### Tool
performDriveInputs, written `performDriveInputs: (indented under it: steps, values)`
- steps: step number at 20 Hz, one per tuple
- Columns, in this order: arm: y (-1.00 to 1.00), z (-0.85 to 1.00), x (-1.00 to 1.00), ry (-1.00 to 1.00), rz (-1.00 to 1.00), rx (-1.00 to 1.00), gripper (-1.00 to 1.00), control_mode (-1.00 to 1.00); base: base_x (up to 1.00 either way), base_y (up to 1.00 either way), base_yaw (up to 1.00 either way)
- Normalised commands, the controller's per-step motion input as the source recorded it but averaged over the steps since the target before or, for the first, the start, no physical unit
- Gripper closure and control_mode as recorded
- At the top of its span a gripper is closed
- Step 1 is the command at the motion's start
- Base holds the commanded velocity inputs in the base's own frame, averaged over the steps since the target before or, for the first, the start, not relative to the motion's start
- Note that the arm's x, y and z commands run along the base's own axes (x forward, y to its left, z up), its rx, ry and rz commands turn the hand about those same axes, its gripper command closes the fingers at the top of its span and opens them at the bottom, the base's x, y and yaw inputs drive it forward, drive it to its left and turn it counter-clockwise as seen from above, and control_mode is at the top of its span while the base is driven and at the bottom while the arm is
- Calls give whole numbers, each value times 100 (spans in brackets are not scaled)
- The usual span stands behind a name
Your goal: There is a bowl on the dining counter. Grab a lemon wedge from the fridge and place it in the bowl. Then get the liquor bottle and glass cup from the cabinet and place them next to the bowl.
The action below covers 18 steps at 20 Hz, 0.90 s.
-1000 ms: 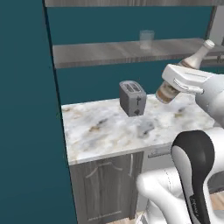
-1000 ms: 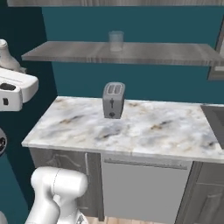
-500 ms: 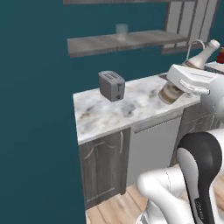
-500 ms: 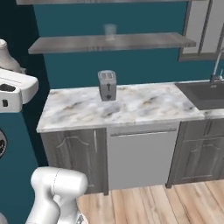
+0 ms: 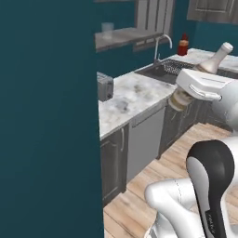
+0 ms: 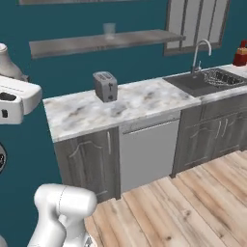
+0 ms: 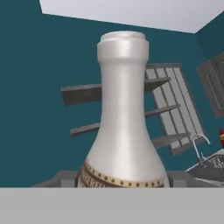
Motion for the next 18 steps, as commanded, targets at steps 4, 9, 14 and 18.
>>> performDriveInputs:
  steps: [4, 9, 14, 18]
  values:
    - [0, 0, 0, 0, 0, 0, 100, 100, -65, 64, -41]
    - [0, 0, 0, 0, 0, 0, 100, 100, -94, 51, -37]
    - [0, 0, 0, 0, 0, 0, 100, 100, -100, 46, -34]
    - [0, 0, 0, 0, 0, 0, 100, 100, -100, 26, -28]
